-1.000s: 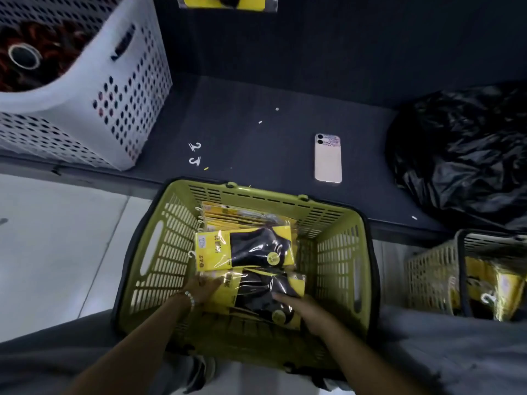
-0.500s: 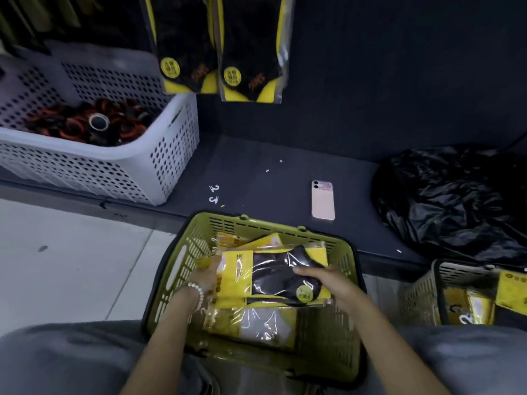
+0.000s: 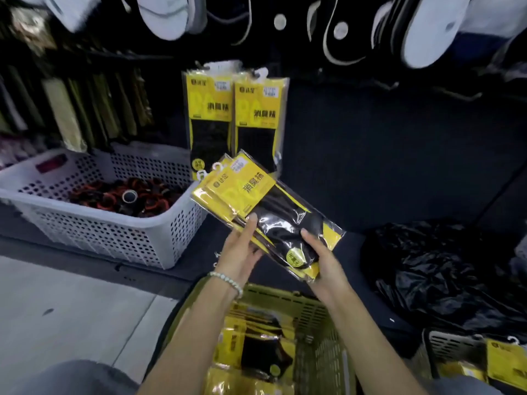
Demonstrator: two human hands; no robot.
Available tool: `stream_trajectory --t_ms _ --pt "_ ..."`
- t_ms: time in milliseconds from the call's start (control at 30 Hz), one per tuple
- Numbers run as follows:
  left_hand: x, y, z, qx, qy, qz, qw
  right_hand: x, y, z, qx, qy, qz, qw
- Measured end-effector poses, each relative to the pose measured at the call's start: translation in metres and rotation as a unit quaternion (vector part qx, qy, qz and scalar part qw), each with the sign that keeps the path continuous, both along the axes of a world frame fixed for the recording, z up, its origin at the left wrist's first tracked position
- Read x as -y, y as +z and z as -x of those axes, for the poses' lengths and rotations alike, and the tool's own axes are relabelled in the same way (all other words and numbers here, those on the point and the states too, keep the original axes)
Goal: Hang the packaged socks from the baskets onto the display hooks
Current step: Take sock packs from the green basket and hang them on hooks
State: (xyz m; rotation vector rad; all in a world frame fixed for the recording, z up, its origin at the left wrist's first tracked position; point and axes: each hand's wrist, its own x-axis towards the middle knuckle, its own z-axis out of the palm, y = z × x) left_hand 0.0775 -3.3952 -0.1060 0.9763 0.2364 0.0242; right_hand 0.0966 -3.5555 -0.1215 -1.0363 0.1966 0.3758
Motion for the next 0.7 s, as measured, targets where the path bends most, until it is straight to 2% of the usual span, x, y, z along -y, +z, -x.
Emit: stream_trajectory --t_ms 100,233,300,367,533,700 --pt "0.003 0.022 -0.009 0.023 0.077 -0.014 0.997 -0.007 0.013 0.001 0.031 0.036 0.022 0.999" --pt "-0.017 0.046 -0.012 0.048 0.117 -0.208 0.970 0.009 0.035 -0.018 0.115 -0.033 0.091 0.989" --pt "-0.027 0.060 -0.015 0.078 0.108 -0.251 0.959 0.011 0.055 -0.027 0.178 -0.046 0.148 0.972" --pt "-0.031 0.072 -0.018 0.092 0.105 -0.279 0.950 0.003 0.076 -0.034 0.229 -0.030 0.174 0.957" --pt "-0.030 0.090 -0.026 0.118 0.086 -0.308 0.940 -0.031 0.114 -0.040 0.294 -0.040 0.163 0.941" --pt "-0.045 0.093 -0.038 0.135 0.115 -0.344 0.922 -0.050 0.123 -0.050 0.290 -0.042 0.155 0.944"
